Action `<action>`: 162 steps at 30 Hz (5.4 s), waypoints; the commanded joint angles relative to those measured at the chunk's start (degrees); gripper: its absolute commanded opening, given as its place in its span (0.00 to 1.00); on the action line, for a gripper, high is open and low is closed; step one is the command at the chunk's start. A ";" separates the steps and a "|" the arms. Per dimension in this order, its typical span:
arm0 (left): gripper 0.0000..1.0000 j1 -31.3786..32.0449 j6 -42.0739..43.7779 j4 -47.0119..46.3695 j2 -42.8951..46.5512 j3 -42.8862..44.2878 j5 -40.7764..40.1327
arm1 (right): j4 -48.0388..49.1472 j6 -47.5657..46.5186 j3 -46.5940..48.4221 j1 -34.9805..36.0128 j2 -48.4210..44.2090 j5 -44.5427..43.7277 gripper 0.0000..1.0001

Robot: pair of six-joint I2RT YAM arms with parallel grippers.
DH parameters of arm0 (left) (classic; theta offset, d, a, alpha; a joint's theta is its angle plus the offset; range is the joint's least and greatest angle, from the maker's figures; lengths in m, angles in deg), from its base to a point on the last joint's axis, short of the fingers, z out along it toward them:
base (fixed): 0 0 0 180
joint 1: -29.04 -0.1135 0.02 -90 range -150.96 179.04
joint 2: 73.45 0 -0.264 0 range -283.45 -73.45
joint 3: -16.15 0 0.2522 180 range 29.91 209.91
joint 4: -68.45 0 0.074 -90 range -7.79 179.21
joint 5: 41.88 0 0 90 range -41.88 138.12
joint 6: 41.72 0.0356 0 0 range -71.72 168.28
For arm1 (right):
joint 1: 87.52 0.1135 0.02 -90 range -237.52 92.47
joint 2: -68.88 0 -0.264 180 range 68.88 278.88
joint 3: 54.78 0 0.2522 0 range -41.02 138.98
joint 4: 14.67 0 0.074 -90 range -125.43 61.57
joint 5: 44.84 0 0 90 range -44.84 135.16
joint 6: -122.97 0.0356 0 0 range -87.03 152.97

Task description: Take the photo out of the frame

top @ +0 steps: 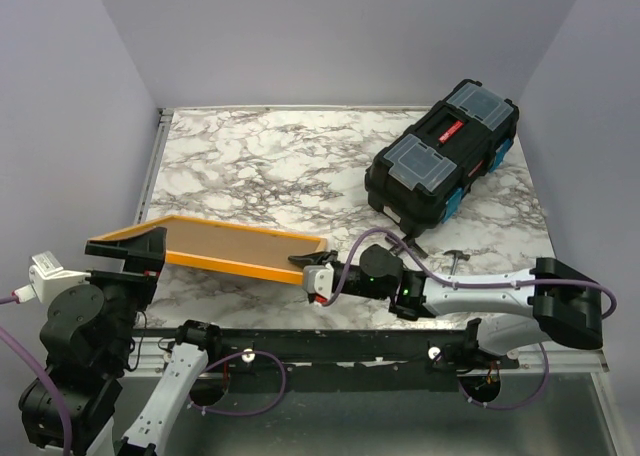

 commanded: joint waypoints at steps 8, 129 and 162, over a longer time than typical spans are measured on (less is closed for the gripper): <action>0.98 -0.20 6.16 -2.00 -0.70 6.17 -4.51 | -4.23 18.20 -0.99 0.18 -4.50 11.88 0.00; 0.98 -0.21 10.02 -6.96 -2.06 -5.25 4.12 | -65.44 61.86 55.75 -34.12 43.49 1.38 1.00; 0.96 0.14 12.73 -12.42 -10.06 -33.16 15.62 | -73.23 89.65 42.62 -12.55 35.08 -28.85 0.71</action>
